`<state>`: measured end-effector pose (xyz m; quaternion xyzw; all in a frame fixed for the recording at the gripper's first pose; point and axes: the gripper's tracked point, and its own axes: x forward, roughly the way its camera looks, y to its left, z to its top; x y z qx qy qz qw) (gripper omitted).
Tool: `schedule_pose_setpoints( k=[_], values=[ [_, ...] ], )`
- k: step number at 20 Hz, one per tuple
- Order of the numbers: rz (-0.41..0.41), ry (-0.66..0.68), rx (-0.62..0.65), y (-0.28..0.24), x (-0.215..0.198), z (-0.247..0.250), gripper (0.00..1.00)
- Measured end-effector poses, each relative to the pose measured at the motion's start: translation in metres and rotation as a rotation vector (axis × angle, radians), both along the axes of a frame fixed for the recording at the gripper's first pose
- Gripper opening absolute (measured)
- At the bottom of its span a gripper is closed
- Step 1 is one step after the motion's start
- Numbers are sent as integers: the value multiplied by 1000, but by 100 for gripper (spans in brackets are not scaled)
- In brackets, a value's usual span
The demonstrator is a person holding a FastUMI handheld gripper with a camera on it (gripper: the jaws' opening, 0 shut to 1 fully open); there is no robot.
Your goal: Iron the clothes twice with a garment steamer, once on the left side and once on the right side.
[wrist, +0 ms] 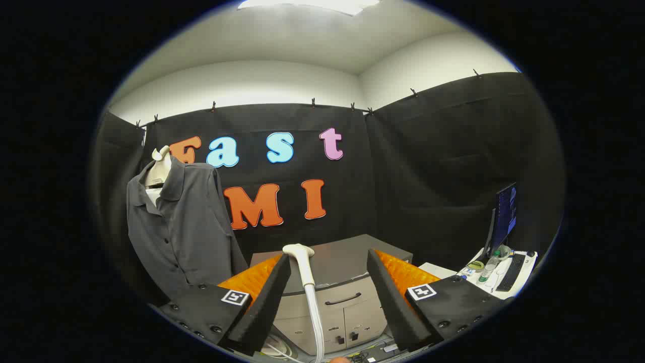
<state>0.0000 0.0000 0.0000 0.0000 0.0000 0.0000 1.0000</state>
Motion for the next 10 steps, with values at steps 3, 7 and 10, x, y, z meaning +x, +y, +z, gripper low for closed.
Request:
schedule_pose_setpoints(
  k=[3, 7, 10],
  values=[
    [0, 7, 0, 1, 3, -2, 98],
    [4, 6, 0, 2, 5, -2, 98],
    [5, 5, 6, 5, 6, -2, 98]
  ],
)
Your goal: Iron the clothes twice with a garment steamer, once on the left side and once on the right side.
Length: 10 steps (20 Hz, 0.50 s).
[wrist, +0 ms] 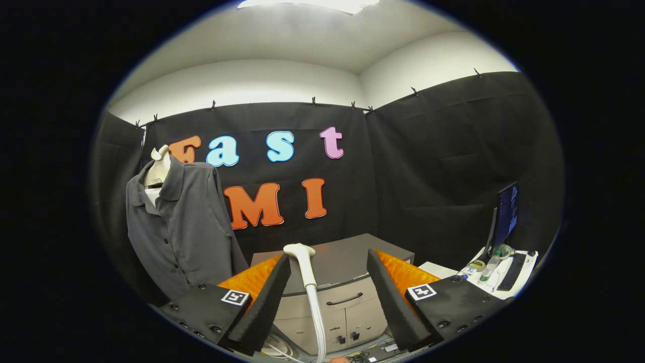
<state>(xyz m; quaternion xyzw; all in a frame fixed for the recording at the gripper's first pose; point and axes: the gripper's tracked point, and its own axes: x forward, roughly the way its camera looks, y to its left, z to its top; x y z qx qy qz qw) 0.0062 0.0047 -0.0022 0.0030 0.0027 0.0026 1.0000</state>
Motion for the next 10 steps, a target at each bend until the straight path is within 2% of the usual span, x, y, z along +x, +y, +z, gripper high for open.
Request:
schedule_pose_setpoints(
  k=[10],
  values=[
    [13, 41, 6, 5, 16, -12, 98]
  ],
)
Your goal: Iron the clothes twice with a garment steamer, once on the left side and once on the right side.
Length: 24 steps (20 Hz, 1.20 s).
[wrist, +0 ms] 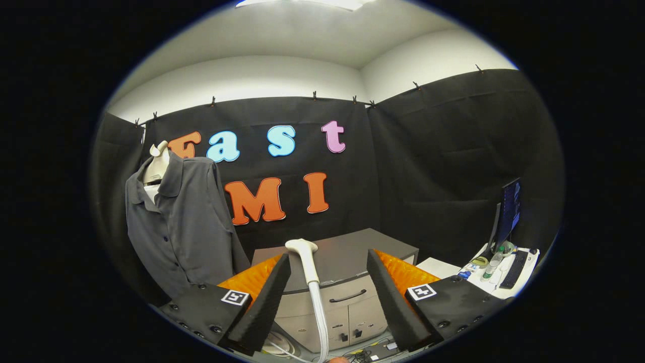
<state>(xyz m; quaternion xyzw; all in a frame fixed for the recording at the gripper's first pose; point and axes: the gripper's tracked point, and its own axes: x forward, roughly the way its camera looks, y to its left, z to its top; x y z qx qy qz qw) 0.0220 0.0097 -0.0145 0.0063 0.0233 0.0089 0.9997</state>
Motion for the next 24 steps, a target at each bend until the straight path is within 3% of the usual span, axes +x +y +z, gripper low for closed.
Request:
schedule_pose_setpoints(
  k=[6, 17, 24],
  values=[
    [48, 60, -6, 10, 40, -9, 98],
    [214, 250, -49, 45, 150, -49, 98],
    [265, 398, -73, 61, 222, -92, 99]
  ],
)
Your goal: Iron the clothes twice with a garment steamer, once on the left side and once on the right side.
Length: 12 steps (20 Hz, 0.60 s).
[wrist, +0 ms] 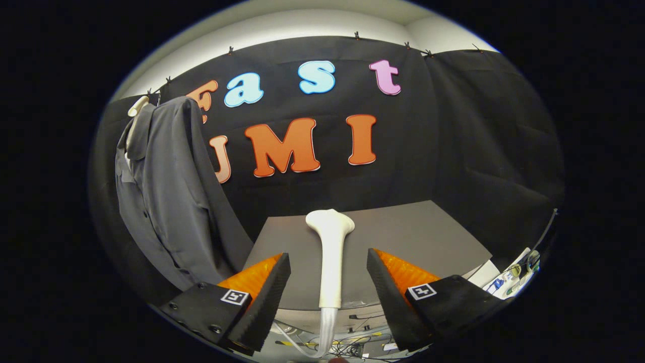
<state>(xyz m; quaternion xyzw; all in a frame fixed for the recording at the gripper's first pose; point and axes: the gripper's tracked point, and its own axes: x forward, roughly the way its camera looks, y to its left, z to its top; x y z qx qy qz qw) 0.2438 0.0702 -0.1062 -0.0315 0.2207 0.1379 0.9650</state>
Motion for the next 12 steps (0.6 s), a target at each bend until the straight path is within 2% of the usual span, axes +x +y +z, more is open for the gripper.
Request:
schedule_pose_setpoints(
  k=[6, 12],
  values=[
    [54, 157, -35, 15, 52, -42, 98],
    [99, 278, -69, 24, 82, -69, 99]
  ],
)
